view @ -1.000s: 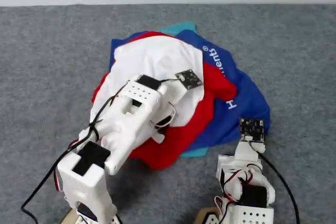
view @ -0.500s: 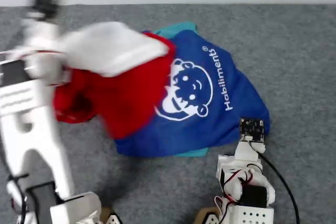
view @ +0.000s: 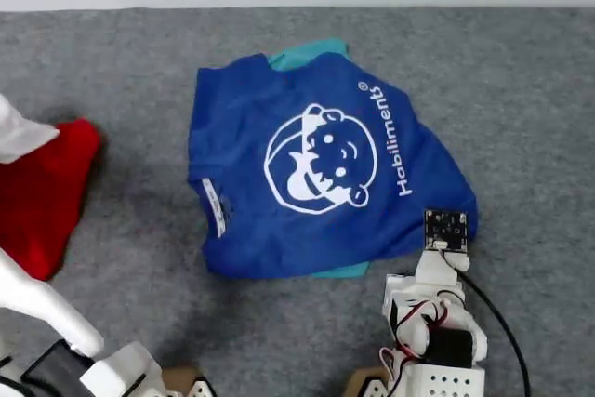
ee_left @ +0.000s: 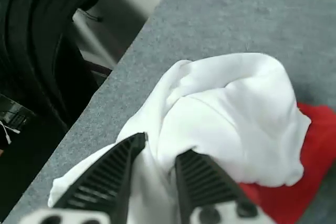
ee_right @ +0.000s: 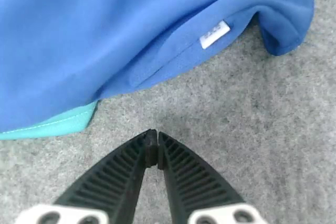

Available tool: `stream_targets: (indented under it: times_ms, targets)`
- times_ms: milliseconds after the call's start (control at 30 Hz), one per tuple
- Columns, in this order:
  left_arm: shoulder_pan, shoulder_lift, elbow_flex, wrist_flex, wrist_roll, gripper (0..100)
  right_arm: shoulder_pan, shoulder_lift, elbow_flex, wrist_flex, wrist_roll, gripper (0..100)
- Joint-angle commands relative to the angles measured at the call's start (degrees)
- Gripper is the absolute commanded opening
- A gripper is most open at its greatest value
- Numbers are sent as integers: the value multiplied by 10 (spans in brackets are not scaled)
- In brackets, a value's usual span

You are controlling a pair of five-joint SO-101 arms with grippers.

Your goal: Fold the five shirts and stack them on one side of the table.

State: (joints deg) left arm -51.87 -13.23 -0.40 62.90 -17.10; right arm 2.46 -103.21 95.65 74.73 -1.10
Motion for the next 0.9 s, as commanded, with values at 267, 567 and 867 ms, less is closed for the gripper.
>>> stream_targets:
  times_ms: [267,567,867]
  targets:
    - [24,-35,-10,62,-91,314,0,-6,8,1,5,9]
    - [269,-31,-38,221,-88,313,0,-6,8,1,5,9]
    - [608,28,47,226,-63,313,0,-6,8,1,5,9]
